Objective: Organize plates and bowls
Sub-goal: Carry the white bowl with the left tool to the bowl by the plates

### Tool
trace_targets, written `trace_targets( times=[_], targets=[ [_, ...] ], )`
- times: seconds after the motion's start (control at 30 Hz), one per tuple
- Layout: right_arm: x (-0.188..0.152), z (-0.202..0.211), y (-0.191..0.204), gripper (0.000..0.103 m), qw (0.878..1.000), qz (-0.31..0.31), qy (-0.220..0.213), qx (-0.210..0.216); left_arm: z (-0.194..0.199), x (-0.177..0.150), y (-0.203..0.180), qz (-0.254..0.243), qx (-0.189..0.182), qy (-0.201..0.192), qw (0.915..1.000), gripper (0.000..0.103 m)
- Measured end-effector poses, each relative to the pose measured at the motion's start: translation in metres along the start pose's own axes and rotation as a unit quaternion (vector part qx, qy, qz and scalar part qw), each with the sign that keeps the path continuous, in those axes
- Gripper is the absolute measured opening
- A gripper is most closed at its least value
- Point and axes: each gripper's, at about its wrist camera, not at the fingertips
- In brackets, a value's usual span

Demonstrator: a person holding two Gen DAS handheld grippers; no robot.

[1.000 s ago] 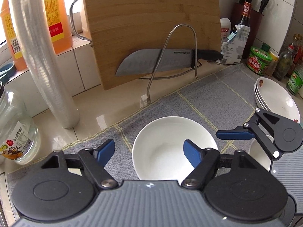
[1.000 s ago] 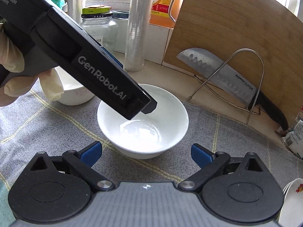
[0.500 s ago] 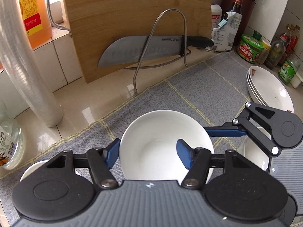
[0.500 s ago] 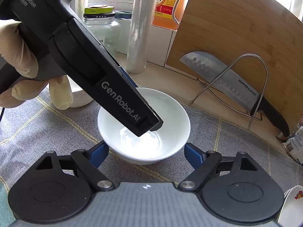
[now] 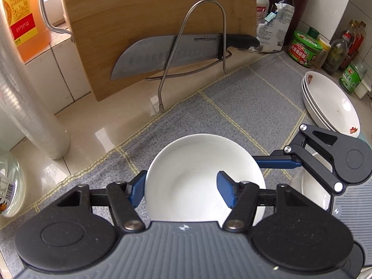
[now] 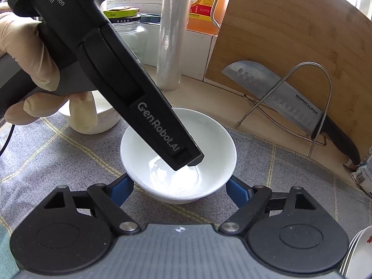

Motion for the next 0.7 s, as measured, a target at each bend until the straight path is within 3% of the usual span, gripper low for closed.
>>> trace_targets(
  times=[0.7],
  targets=[
    [-0.0011, 0.0075, 0.0011, 0.090, 1.000, -0.007, -0.002, 0.004, 0.0086, -0.0032, -0.0041, -0.007, 0.000, -0.009, 0.9999, 0.063]
  ],
)
Point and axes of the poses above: each gripper's, at about its wrist camera, not at the fingertips, and z roughly against the way its jaws point, y to its left, x to its top, and after that the axes turned 7 degrees about -z, right-handed
